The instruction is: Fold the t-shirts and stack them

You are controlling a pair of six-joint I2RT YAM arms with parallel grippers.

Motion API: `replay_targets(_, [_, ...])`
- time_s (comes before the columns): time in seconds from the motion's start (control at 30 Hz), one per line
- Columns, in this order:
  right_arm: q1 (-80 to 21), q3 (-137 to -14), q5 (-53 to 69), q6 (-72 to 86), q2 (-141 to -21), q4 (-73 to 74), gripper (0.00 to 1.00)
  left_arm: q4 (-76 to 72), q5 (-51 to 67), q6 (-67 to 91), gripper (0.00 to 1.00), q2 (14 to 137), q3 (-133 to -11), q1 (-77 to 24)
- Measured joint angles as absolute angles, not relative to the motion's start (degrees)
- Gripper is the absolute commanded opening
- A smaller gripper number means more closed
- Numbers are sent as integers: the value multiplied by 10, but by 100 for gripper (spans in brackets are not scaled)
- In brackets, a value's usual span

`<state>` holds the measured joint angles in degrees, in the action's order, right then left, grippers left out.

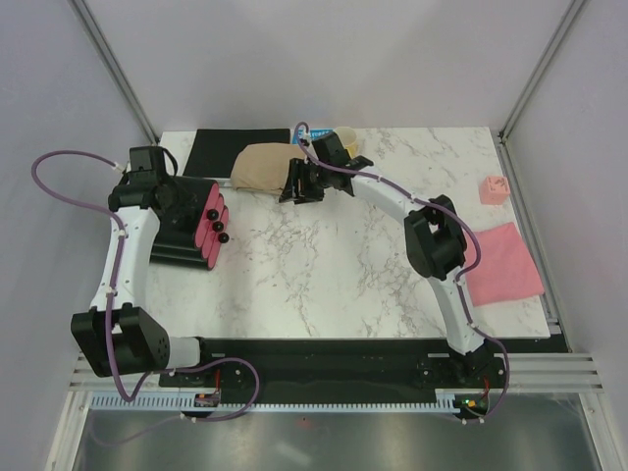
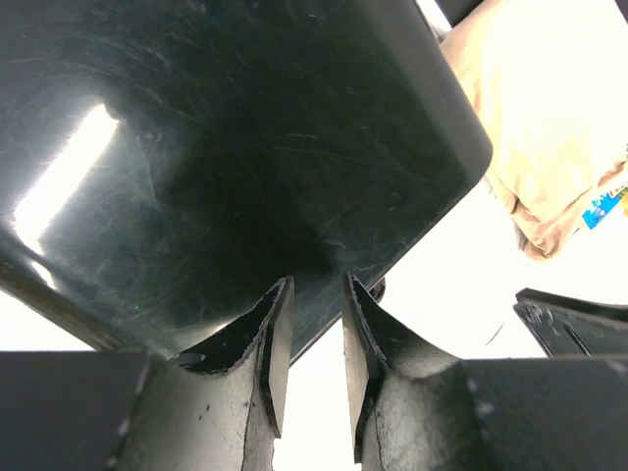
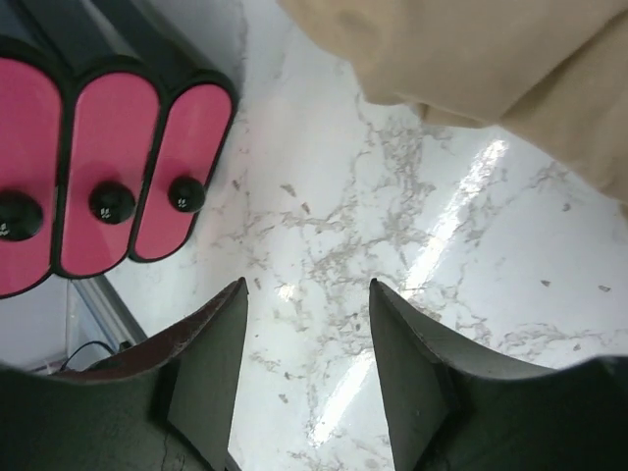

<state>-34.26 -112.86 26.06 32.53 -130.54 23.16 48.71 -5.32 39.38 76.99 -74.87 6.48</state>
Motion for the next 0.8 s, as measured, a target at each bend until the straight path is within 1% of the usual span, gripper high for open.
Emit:
replay_targets(0.07, [-339,-1128,250,327,-1312,232,70,482,-53,394,34,768,-746,63])
replay_targets(0.3, [-296,-1109,235,343,-1319,208,67,469,-53,394,34,757,-731,60])
replay_targets(0.43, [-279,-1132,237,355,-1352,196,67,465,-53,394,33,753,-727,60])
replay_targets(0.63, [-283,-1164,254,380,-1414,185,66,460,-48,394,33,753,-724,60])
replay_targets(0.8, [-288,-1164,265,400,-1424,173,64,455,-43,394,33,752,-721,60])
